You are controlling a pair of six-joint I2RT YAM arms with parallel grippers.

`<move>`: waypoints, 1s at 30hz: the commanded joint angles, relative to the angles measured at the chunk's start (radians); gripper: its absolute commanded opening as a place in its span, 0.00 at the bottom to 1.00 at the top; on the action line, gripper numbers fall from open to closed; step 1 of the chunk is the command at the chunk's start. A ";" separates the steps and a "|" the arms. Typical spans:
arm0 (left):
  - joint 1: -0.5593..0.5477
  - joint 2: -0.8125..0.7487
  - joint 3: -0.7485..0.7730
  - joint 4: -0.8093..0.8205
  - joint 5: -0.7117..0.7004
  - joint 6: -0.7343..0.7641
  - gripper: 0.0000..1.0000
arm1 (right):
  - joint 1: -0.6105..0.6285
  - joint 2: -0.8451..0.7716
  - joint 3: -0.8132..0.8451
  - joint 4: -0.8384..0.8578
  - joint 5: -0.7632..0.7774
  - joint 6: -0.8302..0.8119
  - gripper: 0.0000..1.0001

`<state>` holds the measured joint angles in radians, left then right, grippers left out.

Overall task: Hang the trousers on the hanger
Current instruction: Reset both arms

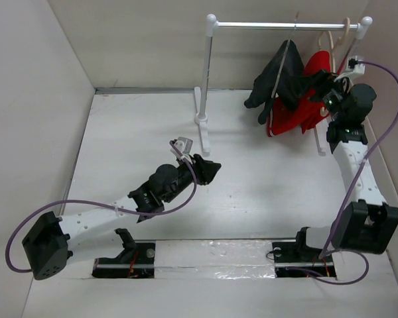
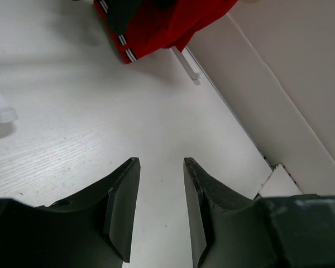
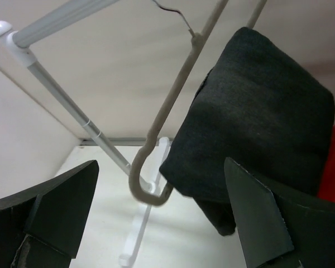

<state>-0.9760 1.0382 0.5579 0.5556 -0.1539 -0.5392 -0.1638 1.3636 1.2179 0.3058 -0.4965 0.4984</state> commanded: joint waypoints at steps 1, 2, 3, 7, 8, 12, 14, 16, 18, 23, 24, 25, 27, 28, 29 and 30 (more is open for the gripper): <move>-0.004 -0.018 0.080 -0.016 -0.071 0.012 0.36 | 0.003 -0.145 -0.049 -0.049 0.073 -0.132 1.00; -0.004 -0.026 0.083 -0.020 -0.085 0.012 0.37 | 0.012 -0.146 -0.064 -0.060 0.079 -0.145 1.00; -0.004 -0.032 0.083 -0.023 -0.096 0.012 0.41 | 0.012 -0.215 -0.081 -0.069 0.102 -0.174 1.00; -0.004 -0.081 0.088 -0.057 -0.165 0.019 0.52 | 0.032 -0.394 -0.178 -0.106 0.096 -0.212 1.00; -0.004 -0.090 0.088 -0.062 -0.177 0.016 0.54 | 0.041 -0.428 -0.222 -0.109 0.079 -0.213 1.00; -0.004 -0.139 0.082 -0.083 -0.237 0.004 0.56 | 0.072 -0.604 -0.319 -0.148 -0.034 -0.244 0.82; -0.004 -0.174 0.079 -0.106 -0.266 -0.007 0.57 | 0.099 -0.696 -0.351 -0.197 -0.074 -0.262 0.57; -0.004 -0.214 0.068 -0.112 -0.276 -0.015 0.57 | 0.151 -0.751 -0.376 -0.256 -0.122 -0.305 0.05; -0.004 -0.243 0.059 -0.123 -0.277 -0.015 0.58 | 0.187 -0.820 -0.385 -0.368 -0.164 -0.372 0.00; -0.004 -0.414 -0.009 -0.186 -0.309 -0.033 0.58 | 0.234 -0.948 -0.386 -0.615 -0.168 -0.484 0.01; -0.004 -0.441 -0.048 -0.190 -0.314 -0.033 0.58 | 0.234 -0.996 -0.380 -0.644 -0.125 -0.515 0.12; -0.004 -0.498 -0.062 -0.219 -0.323 -0.034 0.59 | 0.234 -1.018 -0.374 -0.674 -0.096 -0.526 0.18; -0.004 -0.546 -0.101 -0.253 -0.331 -0.047 0.59 | 0.234 -1.070 -0.383 -0.691 -0.033 -0.526 0.31; -0.004 -0.584 -0.114 -0.266 -0.332 -0.048 0.59 | 0.234 -1.080 -0.392 -0.683 -0.021 -0.521 0.35; -0.004 -0.596 -0.128 -0.266 -0.334 -0.054 0.59 | 0.234 -1.081 -0.408 -0.671 -0.016 -0.517 0.39; -0.004 -0.602 -0.145 -0.266 -0.334 -0.061 0.59 | 0.234 -1.077 -0.408 -0.671 -0.019 -0.512 0.45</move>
<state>-0.9760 0.4549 0.4484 0.3157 -0.4675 -0.5804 0.0662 0.2893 0.8234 -0.3180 -0.5705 0.0132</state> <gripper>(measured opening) 0.589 0.430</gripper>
